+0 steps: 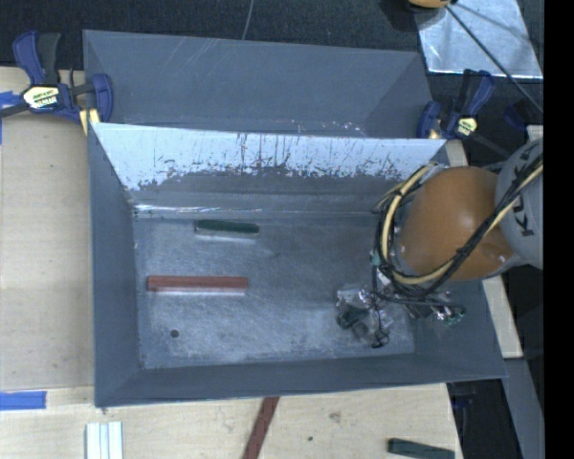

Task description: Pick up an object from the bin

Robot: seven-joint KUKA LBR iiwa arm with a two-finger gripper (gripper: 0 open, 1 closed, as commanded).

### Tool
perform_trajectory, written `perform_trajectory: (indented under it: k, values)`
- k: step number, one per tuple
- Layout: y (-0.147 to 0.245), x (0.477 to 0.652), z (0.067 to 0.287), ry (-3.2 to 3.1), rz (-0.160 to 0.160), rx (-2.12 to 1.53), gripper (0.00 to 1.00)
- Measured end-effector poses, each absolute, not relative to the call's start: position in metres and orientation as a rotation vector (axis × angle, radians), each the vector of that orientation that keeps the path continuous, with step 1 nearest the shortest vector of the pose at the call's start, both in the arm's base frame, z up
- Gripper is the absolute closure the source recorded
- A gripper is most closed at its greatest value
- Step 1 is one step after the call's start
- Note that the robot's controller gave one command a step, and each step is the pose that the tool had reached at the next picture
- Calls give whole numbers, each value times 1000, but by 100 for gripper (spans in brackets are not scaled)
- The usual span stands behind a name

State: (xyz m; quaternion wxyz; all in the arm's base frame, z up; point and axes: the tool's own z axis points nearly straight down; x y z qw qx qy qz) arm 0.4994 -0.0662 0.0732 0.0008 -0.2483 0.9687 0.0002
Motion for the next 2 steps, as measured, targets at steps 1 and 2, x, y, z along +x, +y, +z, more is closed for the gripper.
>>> perform_trajectory:
  k: [1,2]
  values:
    - [-66,499,73,3042,0,-780,100]
    - [-106,509,237,3050,-3,-728,100]
